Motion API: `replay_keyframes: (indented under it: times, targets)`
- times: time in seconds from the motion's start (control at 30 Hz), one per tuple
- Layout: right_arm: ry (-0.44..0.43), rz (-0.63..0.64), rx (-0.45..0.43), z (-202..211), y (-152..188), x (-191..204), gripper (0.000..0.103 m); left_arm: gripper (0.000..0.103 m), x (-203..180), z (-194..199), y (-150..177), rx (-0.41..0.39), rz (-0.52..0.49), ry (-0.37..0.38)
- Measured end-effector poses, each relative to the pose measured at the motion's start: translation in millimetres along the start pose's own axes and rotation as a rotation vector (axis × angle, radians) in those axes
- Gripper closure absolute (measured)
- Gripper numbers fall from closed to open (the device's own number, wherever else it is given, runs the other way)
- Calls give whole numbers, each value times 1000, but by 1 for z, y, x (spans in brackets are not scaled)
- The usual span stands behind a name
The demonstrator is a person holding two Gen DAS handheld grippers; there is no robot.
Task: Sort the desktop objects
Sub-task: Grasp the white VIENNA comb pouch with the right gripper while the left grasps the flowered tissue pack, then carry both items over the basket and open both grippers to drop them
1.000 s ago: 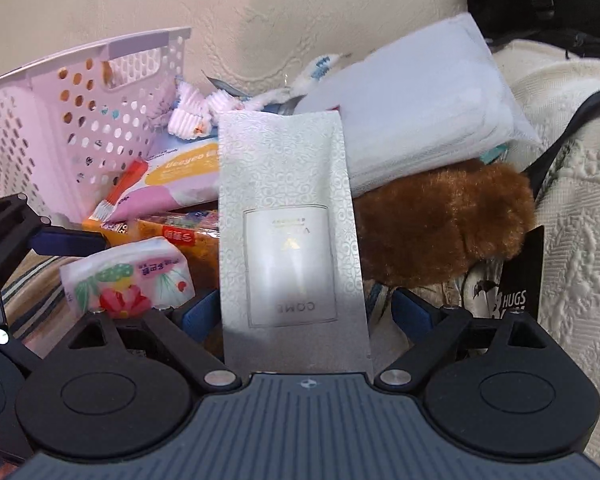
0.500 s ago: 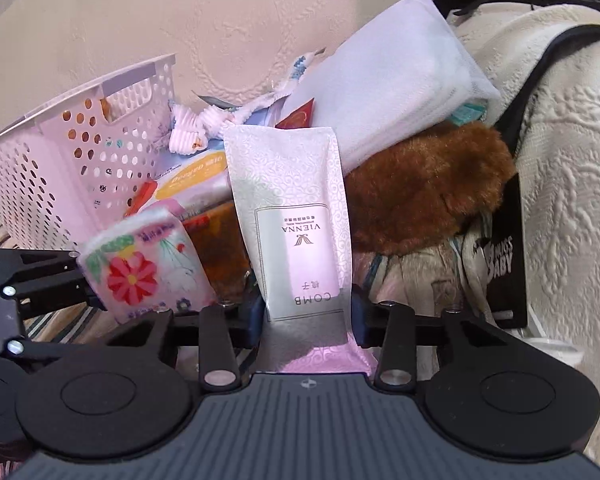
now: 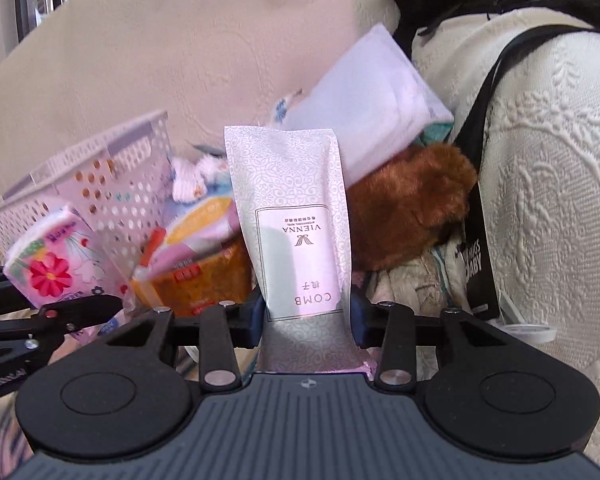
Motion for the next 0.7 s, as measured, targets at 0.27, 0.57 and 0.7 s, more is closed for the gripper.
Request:
replay_keyframes:
  times: [0.27,0.57,0.7]
  targets:
    - [50,60,-40,21,-34,25,57,90,11,22,-38,-77,4,-61]
    - [31,176,-117,31,-85,95,57,90,67,59,-80,-180,21,-185]
    - [-11,204,-134,16,-101,131,57,90,109,65,-88,-186,45,-275]
Point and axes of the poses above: each gripper's, at about its wrist camera, not at the fingertips, and z roughly against the way its jaws point, x to its left, y to its underside, the point moved 2 cm from there along -z, roughly the way its jaws point, and after that the axes turned 14 degrees about -y, right-handed, at the moved point
